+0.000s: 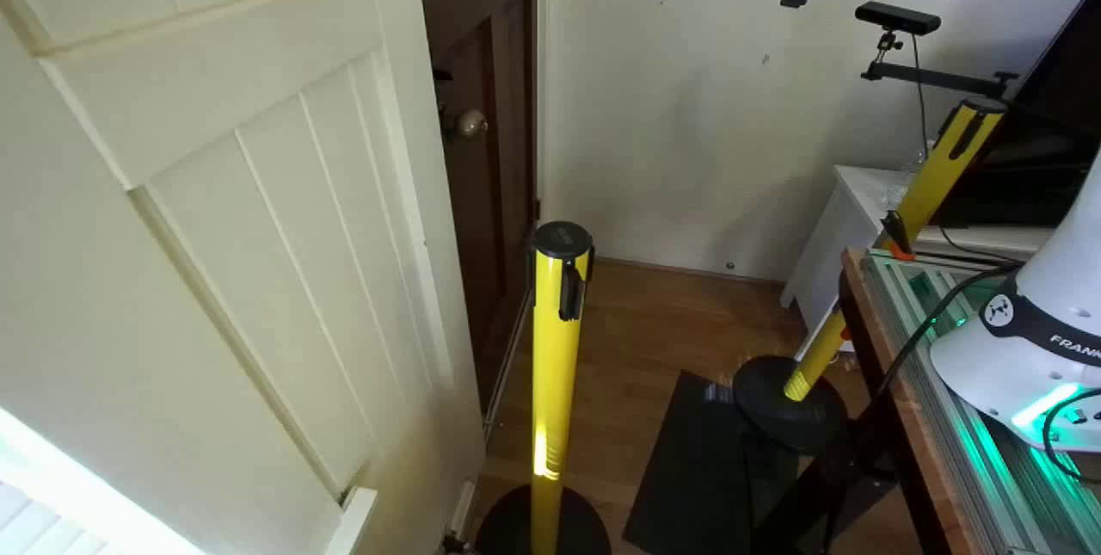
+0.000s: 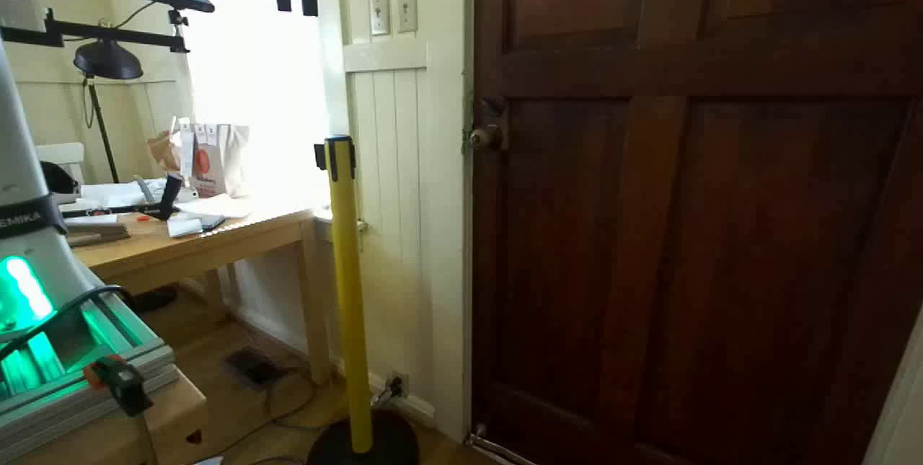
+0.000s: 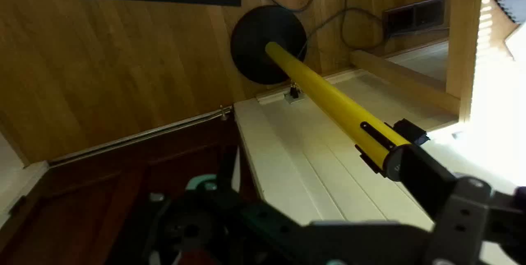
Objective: Turn the lock on the door.
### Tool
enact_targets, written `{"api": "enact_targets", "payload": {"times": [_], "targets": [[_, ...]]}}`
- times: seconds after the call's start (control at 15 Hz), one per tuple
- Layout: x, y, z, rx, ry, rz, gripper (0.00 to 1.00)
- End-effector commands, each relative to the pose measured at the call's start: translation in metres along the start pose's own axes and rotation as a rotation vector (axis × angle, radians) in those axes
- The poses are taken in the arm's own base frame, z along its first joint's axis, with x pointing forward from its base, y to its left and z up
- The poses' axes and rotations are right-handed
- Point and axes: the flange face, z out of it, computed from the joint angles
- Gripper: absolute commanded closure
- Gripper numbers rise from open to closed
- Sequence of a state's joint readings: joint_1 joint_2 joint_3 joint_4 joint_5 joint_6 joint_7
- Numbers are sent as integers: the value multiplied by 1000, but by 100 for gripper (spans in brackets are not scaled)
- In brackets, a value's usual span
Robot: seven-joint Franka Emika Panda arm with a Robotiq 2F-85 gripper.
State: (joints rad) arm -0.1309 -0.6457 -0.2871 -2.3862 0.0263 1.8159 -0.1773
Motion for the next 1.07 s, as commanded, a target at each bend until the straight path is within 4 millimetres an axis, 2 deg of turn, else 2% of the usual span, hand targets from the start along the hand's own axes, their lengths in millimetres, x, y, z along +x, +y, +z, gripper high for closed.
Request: {"api": "enact_targets", "payload": {"times": [0.0,0.27,0.33,0.53,0.67,0.8,0.87,0.93,1.0], "targets": [[0,0,-1,0,-1,0,0],[0,0,-1,0,-1,0,0],[7,-6,-1,-33,44,-33,0],[34,-51,10,-102,115,-189,0],[56,-85,32,-150,140,-281,0],[81,-101,58,-220,166,-364,0],[97,-100,71,-262,175,-401,25],[110,-97,82,-304,186,-438,28],[125,-86,95,-346,199,-472,34]]}}
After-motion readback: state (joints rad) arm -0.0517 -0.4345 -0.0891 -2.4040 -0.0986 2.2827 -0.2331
